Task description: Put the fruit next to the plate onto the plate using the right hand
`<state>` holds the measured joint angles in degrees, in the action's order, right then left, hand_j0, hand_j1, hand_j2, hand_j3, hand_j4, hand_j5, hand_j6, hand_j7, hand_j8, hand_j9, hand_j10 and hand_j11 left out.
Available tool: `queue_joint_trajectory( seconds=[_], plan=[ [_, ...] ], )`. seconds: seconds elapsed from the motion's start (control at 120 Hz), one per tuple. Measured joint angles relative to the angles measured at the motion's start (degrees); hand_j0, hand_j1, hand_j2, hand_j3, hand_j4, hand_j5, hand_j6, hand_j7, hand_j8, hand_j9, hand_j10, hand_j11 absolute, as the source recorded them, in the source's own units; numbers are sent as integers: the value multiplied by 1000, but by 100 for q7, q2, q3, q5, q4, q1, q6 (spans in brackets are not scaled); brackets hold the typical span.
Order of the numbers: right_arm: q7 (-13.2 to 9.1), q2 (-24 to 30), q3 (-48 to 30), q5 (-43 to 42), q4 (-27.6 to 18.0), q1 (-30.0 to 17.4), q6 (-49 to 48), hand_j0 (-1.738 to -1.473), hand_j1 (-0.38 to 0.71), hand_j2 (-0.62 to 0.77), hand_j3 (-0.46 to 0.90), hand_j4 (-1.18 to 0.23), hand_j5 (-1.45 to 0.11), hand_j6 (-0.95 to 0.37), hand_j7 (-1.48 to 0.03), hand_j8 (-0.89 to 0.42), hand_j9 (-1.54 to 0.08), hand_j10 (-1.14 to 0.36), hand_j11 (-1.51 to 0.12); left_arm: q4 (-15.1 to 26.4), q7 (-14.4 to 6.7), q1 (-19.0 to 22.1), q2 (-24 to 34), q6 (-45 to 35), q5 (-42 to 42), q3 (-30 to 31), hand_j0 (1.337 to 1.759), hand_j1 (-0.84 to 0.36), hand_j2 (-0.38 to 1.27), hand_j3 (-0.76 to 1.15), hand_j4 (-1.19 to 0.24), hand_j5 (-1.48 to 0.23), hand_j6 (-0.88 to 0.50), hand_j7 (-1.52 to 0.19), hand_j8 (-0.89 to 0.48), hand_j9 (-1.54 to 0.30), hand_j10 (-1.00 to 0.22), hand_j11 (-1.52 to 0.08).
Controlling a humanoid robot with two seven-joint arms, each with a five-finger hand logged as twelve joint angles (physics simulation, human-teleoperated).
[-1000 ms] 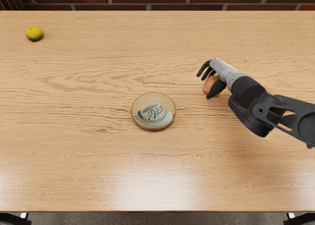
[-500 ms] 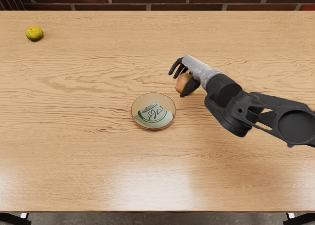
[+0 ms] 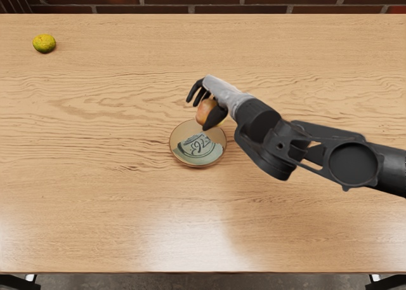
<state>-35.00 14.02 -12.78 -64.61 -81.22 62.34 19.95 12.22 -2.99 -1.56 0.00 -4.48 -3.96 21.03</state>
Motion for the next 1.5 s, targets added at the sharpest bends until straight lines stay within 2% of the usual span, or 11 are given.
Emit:
queue_joint_trajectory(
  seconds=[0.683, 0.733, 0.825, 0.908, 1.092, 1.208, 1.392, 1.442, 1.5],
  plan=[
    [-1, -480, 167, -73, 123, -359, 37, -1656, 178, 164, 0, -574, -769, -582, -757, -374, -757, -395, -769, 0, 1, 7, 0, 0, 1, 2, 1658, 71, 46, 0, -232, -301, -231, -301, -231, -301, -231, -301],
    [0, -510, 180, -77, 148, -364, 60, -1656, 149, 127, 0, -524, -701, -531, -691, -368, -690, -382, -700, 0, 0, 7, 0, 0, 0, 1, 1658, 71, 46, 0, -232, -301, -231, -301, -231, -301, -231, -301],
    [0, -537, 189, -43, 171, -378, 276, -1657, 0, 77, 0, -360, -481, -365, -474, -261, -474, -270, -480, 0, 0, 7, 0, 0, 2, 2, 1658, 71, 46, 0, -232, -301, -231, -301, -231, -301, -231, -301],
    [0, -504, 166, -1, 137, -371, 380, -1657, -99, 48, 0, -256, -341, -259, -336, -190, -336, -196, -340, 0, 0, 17, 0, 0, 1, 2, 1658, 71, 46, 0, -232, -301, -232, -301, -232, -301, -232, -301],
    [0, 307, -123, 586, -485, -225, 194, -1658, -215, 15, 0, -132, -174, -134, -172, -105, -173, -108, -174, -47, 1, 16, 0, 0, 7, -1, 1658, 71, 46, 0, -232, -301, -232, -301, -232, -301, -232, -301],
    [0, 879, -720, 1301, -632, -183, -987, -1658, -253, 5, 0, -93, -121, -94, -120, -78, -120, -79, -121, -35, 0, -7, 0, 0, 5, -2, 1658, 71, 46, 0, -232, -301, -232, -301, -232, -301, -232, -301],
    [0, 1956, -1499, 2969, -621, -343, -2584, -1658, -284, -2, 0, -60, -78, -61, -77, -54, -77, -54, -77, -53, 0, 16, 0, 0, 5, 6, 1658, 71, 46, 0, -232, -301, -232, -301, -232, -301, -232, -301],
    [80, 2388, -1597, 3432, -580, -406, -3069, -1658, -289, -3, 0, -55, -71, -56, -71, -51, -71, -51, -71, -60, 0, 10, 0, 0, 7, 6, 1658, 71, 46, 0, -232, -301, -232, -301, -232, -301, -232, -301],
    [345, 2895, -1665, 3970, -415, -486, -3820, -1658, -293, -4, 0, -51, -65, -52, -65, -48, -65, -47, -65, -64, 0, 13, 0, 0, 7, 6, 1658, 71, 46, 0, -232, -301, -232, -301, -232, -301, -232, -301]
  ],
)
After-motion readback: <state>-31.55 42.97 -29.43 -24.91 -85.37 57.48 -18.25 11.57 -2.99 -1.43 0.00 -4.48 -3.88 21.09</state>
